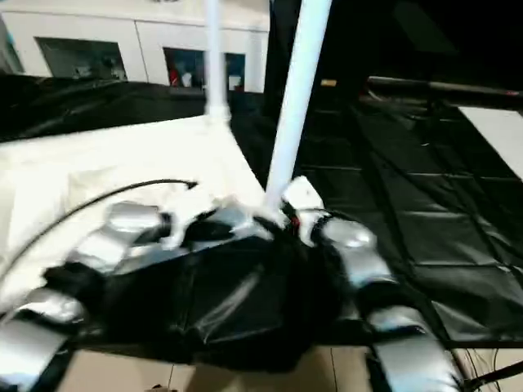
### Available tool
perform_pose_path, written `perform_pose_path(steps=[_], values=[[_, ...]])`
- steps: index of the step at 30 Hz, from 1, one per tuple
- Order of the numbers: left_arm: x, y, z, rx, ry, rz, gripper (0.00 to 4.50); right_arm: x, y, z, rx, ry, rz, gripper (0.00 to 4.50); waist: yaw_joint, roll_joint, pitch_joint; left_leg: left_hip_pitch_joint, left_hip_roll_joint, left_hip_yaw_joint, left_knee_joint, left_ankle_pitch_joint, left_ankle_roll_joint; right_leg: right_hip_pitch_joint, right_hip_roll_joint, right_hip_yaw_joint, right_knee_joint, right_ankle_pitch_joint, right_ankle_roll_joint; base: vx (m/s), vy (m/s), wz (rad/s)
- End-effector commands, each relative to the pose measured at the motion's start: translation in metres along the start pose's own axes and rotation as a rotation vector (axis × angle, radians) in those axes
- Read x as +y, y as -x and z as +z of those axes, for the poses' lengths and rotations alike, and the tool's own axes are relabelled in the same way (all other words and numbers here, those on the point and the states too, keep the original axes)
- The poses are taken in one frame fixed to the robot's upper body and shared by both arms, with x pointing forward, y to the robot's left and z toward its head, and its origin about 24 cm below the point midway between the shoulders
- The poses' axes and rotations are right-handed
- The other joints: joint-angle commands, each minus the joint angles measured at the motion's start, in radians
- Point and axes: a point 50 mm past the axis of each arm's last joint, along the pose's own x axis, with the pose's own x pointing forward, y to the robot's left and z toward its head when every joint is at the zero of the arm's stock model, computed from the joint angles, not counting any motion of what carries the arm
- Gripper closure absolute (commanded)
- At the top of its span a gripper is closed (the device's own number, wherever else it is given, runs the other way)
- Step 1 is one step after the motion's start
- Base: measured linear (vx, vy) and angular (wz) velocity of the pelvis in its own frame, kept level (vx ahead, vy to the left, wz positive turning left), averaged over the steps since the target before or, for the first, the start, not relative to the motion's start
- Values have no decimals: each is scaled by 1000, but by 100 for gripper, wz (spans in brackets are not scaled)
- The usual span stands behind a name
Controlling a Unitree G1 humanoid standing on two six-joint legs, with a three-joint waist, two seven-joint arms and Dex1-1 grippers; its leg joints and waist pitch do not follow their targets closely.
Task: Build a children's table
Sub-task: Rotate leg to tighten
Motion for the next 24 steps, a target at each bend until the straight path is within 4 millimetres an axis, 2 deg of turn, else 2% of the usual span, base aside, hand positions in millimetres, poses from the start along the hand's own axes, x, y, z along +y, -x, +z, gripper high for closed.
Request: perform_pose_path(steps=[1,3,6,9,12,16,17,20,21,22,23,24], values=[[-19,-1,-12,29,33,-194,450,0,9,6,-20,23,103,64,4,6,-61,20,18,9,-48,-134,107,51,-28,19,-43,147,-289,0,0,0],[-20,2,-11,26,40,-219,450,1,11,6,-23,24,133,64,6,8,-59,20,20,12,-49,-153,110,49,-30,19,-43,126,-300,0,0,0],[-21,14,-13,79,25,-278,450,6,18,6,-9,29,250,64,8,8,-55,22,22,11,-54,-203,91,47,-33,21,-50,33,-291,0,0,0],[-21,19,-14,90,31,-295,450,9,21,4,5,36,301,64,12,9,-54,22,21,11,-56,-207,73,46,-33,23,-52,9,-281,0,0,0],[-21,23,-14,101,31,-297,450,12,23,3,10,39,330,64,14,7,-55,23,20,11,-56,-202,63,47,-34,23,-51,8,-276,0,0,0],[-20,26,-14,111,30,-293,450,13,24,4,3,25,348,64,17,8,-57,22,19,10,-53,-175,68,48,-34,23,-47,44,-278,0,0,0],[-20,26,-14,115,29,-292,450,13,23,5,-4,11,355,97,17,8,-58,21,17,11,-52,-168,70,48,-32,22,-46,54,-280,0,0,0],[-20,26,-13,116,27,-289,450,13,23,5,-5,4,363,97,18,8,-58,21,17,11,-50,-162,74,48,-32,22,-45,65,-284,0,0,0],[-20,25,-13,116,27,-289,450,14,23,5,-5,3,365,116,18,7,-59,21,17,11,-49,-156,74,49,-32,22,-44,72,-284,0,0,0],[-20,25,-13,116,26,-289,450,14,23,5,-3,2,366,116,18,7,-59,22,17,11,-49,-156,75,48,-32,22,-44,72,-285,0,0,0],[-20,25,-13,116,26,-288,450,14,23,5,-2,1,368,142,18,8,-59,22,17,11,-49,-158,74,49,-33,22,-44,66,-286,0,0,0],[-20,25,-13,116,27,-287,450,14,23,5,-2,-1,370,142,18,7,-59,21,17,11,-49,-160,73,49,-33,22,-44,63,-285,0,0,0]])
